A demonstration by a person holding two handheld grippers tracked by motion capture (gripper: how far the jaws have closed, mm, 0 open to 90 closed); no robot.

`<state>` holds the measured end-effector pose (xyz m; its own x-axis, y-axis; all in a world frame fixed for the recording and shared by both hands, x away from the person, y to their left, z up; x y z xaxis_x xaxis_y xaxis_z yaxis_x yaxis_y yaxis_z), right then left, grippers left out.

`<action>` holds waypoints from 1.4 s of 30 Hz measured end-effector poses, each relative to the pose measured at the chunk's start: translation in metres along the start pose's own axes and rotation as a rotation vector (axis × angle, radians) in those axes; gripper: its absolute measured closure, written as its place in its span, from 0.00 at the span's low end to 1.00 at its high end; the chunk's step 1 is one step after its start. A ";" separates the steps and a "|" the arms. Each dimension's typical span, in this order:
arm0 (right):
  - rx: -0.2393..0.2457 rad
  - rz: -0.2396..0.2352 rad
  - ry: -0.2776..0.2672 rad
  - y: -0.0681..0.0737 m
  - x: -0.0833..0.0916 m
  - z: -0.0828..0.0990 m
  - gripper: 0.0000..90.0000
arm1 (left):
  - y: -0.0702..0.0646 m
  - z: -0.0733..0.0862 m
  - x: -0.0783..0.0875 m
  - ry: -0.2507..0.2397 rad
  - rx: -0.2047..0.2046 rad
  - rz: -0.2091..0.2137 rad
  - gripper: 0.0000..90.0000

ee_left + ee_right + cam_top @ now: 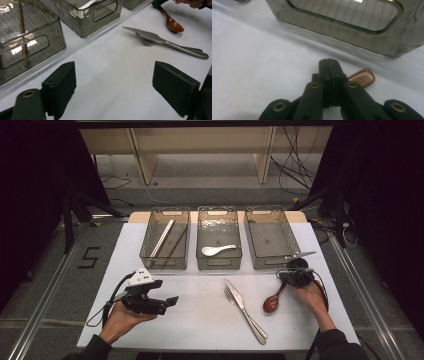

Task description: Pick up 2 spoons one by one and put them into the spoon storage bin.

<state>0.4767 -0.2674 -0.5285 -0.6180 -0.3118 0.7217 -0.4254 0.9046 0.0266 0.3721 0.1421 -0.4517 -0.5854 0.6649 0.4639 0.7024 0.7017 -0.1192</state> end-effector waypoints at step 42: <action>0.198 -0.141 0.253 0.047 0.079 0.058 0.61 | 0.009 0.002 0.009 -0.003 0.000 -0.030 0.20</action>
<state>0.3696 -0.2664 -0.5109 -0.3717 -0.3253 0.8695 -0.6303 0.7761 0.0210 0.3719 0.1550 -0.4506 -0.6075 0.6444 0.4644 0.6846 0.7213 -0.1052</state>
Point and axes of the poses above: each handheld gripper's, and its own axes: x roughly backward along the jaws, z roughly out of its underside, y roughly to its left, the point moved 7 cm from there along -x, roughly forward along the jaws, and after that the axes turned 9 degrees about -y, right-handed, at the moved point
